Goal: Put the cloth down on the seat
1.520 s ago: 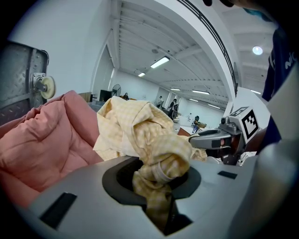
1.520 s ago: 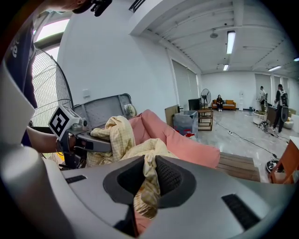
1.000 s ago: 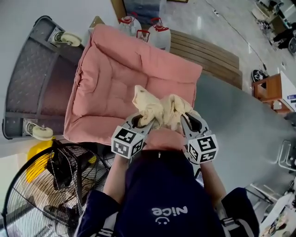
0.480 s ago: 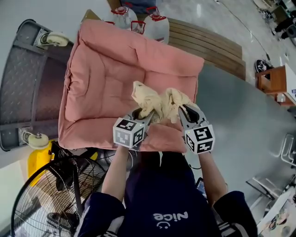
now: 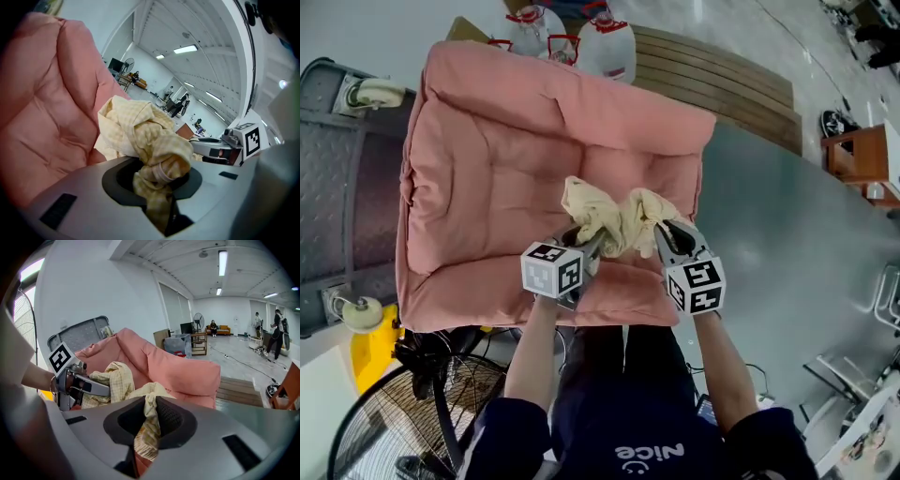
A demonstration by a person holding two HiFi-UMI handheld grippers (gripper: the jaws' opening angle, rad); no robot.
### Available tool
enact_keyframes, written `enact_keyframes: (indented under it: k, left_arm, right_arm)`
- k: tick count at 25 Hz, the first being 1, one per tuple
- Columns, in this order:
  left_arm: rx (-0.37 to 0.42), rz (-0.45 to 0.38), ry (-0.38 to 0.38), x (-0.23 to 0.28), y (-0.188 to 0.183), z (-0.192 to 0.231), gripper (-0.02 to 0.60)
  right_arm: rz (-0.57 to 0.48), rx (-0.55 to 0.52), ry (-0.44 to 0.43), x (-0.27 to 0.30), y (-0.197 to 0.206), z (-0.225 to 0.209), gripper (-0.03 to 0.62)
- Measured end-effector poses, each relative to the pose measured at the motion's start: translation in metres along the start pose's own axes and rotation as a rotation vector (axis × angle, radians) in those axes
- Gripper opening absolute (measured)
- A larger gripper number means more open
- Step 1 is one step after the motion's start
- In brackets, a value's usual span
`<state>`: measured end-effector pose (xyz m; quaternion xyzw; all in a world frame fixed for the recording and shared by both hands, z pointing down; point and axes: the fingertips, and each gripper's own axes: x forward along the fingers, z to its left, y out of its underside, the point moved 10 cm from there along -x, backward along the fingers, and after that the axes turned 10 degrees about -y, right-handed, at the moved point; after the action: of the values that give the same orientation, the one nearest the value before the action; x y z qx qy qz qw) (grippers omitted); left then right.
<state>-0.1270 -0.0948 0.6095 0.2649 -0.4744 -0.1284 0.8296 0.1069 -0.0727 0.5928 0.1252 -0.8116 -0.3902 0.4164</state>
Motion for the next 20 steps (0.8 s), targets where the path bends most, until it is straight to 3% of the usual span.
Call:
enact_keyframes:
  k: [20]
  left_arm:
    - [0.025, 0.179, -0.017, 0.134, 0.07, 0.068, 0.117]
  right_arm:
    - [0.097, 0.071, -0.009, 0.115, 0.096, -0.065, 0.078]
